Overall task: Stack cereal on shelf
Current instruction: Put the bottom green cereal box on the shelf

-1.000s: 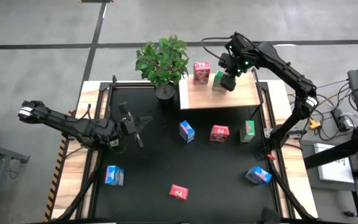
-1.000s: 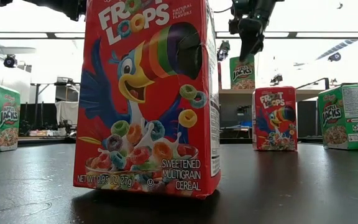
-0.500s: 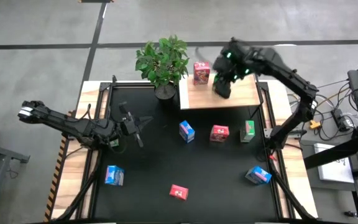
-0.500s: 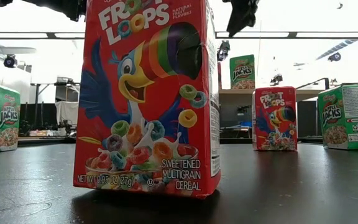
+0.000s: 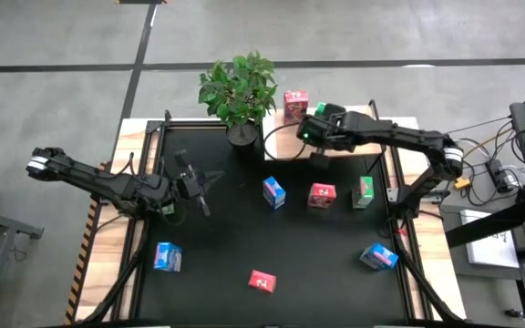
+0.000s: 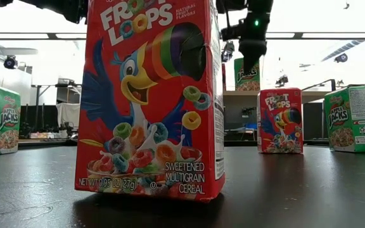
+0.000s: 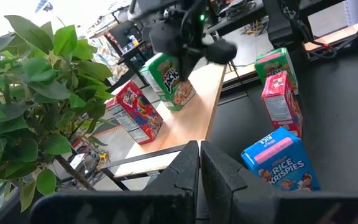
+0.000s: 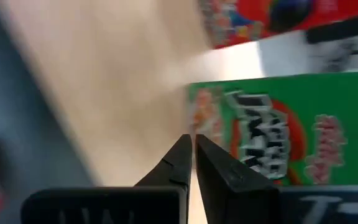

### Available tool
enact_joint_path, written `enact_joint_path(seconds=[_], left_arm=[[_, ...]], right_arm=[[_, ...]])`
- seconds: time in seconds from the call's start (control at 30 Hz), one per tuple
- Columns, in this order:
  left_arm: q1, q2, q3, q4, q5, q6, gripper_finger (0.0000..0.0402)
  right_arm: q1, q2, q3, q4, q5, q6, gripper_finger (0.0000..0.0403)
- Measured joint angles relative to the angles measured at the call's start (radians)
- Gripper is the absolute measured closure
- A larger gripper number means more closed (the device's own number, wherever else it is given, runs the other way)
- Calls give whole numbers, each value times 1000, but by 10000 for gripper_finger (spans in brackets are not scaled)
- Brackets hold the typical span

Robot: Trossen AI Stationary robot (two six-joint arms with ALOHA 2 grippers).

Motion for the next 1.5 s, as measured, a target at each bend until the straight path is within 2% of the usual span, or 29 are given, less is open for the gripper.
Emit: enact_joint_path(seconds=[0.13, 0.63, 1.27, 1.5], left_arm=[[0, 0, 0, 0, 0, 0, 402], [0, 0, -1, 1, 0, -1, 402], [0, 0, -2, 1, 0, -4, 402], [0, 0, -2, 1, 0, -4, 402]], right_arm=[[-21, -3, -37, 39, 61, -25, 394], [-97, -11, -46, 51, 62, -142, 394], [-154, -11, -50, 108, 59, -179, 394], [-173, -11, -51, 149, 28, -197, 394]])
